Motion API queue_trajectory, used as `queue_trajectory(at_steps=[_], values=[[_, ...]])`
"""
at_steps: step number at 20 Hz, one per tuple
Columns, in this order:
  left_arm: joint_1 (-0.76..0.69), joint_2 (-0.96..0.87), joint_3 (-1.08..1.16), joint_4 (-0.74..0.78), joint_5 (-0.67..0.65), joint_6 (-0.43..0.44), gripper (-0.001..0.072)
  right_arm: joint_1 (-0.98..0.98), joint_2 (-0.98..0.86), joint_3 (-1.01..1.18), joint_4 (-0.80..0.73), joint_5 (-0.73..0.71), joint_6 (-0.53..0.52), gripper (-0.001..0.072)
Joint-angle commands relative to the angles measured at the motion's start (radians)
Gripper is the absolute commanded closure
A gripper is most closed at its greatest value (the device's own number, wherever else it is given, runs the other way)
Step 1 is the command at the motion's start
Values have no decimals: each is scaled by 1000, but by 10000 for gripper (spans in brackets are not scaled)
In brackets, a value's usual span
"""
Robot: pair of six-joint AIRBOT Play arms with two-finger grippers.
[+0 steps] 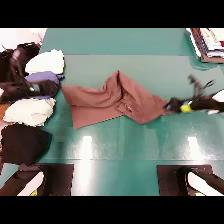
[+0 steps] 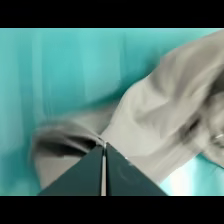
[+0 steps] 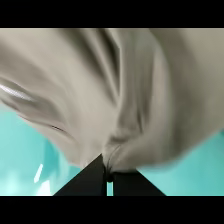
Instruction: Fold the shirts.
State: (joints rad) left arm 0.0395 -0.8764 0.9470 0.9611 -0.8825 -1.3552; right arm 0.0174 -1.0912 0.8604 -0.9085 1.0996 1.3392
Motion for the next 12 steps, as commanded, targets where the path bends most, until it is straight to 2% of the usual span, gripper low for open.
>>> queue_trajectory(at_steps=[1, 5, 8, 12], values=[[1, 57, 249, 11, -74, -1, 685, -75, 138, 251, 15, -27, -13, 698], [1, 77, 673, 4, -223, -3, 685, -200, 276, 578, 15, -34, -25, 698], [1, 77, 937, 0, -317, -9, 685, -302, 360, 718, 15, -24, -32, 698], [1, 78, 1086, 2, -367, -62, 685, -430, 407, 784, 26, 104, -18, 698]])
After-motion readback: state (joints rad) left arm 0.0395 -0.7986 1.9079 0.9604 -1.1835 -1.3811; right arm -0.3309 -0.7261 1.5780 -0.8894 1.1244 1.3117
